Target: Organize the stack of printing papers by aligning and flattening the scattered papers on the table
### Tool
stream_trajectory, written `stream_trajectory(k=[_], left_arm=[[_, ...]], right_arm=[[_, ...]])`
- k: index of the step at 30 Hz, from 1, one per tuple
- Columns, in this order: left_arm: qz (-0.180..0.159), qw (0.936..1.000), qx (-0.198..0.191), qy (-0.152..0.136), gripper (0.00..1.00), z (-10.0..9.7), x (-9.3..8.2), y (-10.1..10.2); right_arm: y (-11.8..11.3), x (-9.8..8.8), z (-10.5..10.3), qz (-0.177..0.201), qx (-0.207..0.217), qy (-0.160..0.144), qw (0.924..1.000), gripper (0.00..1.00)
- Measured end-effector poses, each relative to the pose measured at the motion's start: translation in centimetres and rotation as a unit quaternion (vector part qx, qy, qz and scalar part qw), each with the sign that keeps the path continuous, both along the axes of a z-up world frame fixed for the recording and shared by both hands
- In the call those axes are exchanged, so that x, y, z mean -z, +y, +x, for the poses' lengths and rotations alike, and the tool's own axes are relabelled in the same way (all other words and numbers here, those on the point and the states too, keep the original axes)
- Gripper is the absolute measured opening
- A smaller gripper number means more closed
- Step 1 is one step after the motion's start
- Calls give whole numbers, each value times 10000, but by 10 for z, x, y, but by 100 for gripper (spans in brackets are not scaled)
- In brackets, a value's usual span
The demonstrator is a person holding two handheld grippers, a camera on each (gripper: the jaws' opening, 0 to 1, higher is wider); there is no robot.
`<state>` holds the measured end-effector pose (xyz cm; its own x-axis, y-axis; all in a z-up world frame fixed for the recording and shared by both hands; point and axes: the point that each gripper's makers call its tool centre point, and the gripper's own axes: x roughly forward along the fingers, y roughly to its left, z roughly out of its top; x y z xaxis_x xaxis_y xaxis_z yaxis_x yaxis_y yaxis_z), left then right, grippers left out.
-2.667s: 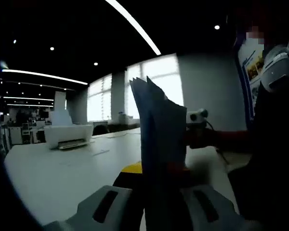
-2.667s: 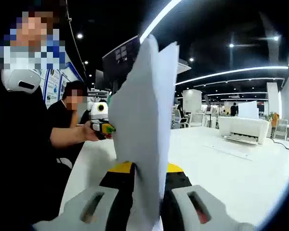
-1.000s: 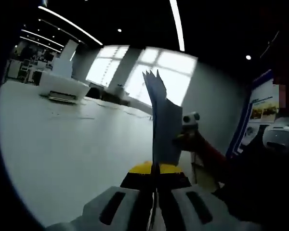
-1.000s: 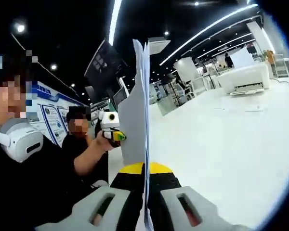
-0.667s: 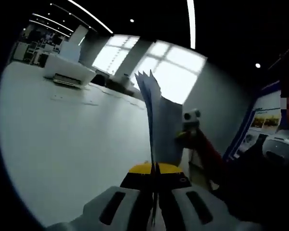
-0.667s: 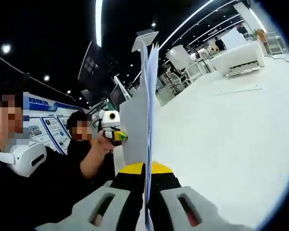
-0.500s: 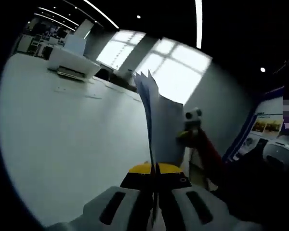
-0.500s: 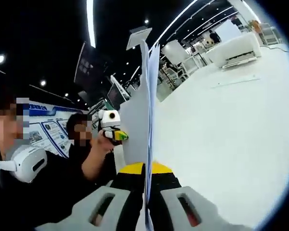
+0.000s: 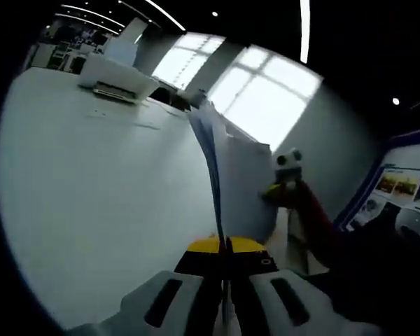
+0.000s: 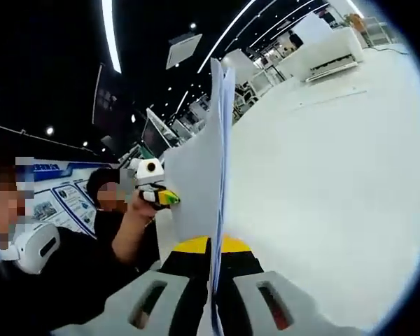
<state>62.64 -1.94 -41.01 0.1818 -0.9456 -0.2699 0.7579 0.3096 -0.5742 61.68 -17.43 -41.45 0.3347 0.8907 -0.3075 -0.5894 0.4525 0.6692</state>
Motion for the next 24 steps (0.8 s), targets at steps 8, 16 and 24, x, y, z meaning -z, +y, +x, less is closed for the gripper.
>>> stream_trajectory(k=[8, 16, 24], left_arm=[[295, 9994, -133, -77, 5, 5, 15, -3], [681, 9972, -270, -160, 5, 20, 33, 0], [892, 9955, -291, -107, 5, 25, 46, 1]], right_arm=[[-2, 19, 10, -326, 101, 40, 9994, 0], [-5, 31, 17, -593, 220, -22, 9980, 0], [-16, 41, 26, -727, 383, -52, 9966, 3]])
